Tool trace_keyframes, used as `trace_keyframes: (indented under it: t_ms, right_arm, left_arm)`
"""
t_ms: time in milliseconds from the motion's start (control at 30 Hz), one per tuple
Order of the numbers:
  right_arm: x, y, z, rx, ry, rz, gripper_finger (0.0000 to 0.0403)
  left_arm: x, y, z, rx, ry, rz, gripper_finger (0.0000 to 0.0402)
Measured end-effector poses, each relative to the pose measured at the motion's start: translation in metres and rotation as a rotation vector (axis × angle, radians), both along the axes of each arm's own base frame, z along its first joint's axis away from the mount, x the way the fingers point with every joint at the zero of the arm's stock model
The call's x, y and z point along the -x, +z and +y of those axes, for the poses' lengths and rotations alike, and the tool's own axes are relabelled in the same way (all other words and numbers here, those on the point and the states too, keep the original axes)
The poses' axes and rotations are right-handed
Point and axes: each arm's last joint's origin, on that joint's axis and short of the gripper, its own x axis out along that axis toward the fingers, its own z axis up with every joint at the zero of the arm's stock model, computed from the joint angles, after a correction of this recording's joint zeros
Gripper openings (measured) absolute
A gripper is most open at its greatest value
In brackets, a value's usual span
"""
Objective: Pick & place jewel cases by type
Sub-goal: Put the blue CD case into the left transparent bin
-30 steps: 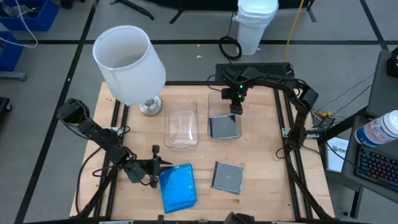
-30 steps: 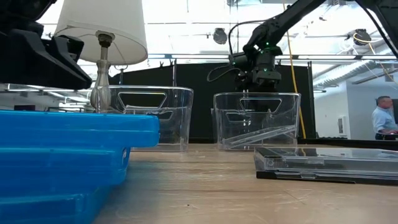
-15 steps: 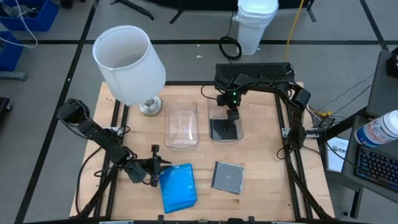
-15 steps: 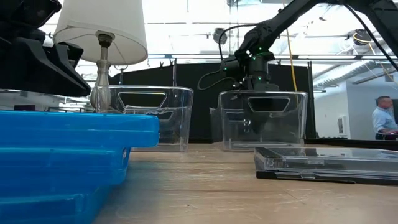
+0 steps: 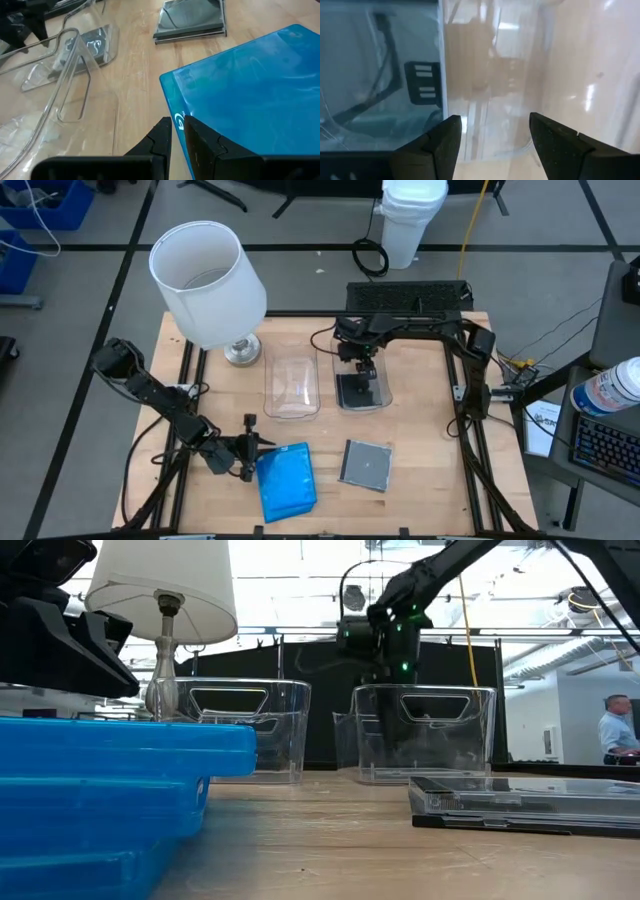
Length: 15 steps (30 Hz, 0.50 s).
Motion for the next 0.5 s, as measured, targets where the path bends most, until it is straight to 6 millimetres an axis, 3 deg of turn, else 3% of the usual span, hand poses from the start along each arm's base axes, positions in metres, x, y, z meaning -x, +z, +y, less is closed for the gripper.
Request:
trace_keyframes:
  t_ms: [267,400,500]
  right_arm:
    - [0.008,0.052,0.017,0.089,-0.059,-0.162,0.0187]
    - [0.013,0.088,0.043,0.145,-0.05,-0.286,0.0121]
    - [0.013,0.115,0.079,0.119,0.015,-0.439,0.0048]
  left_arm:
    - [0.0,0.0,0.0,0.003,0.004,0.003,0.006]
    - [0.0,0.0,0.0,0.01,0.008,0.002,0.006]
    - [0.0,0.0,0.0,0.026,0.016,0.001,0.006]
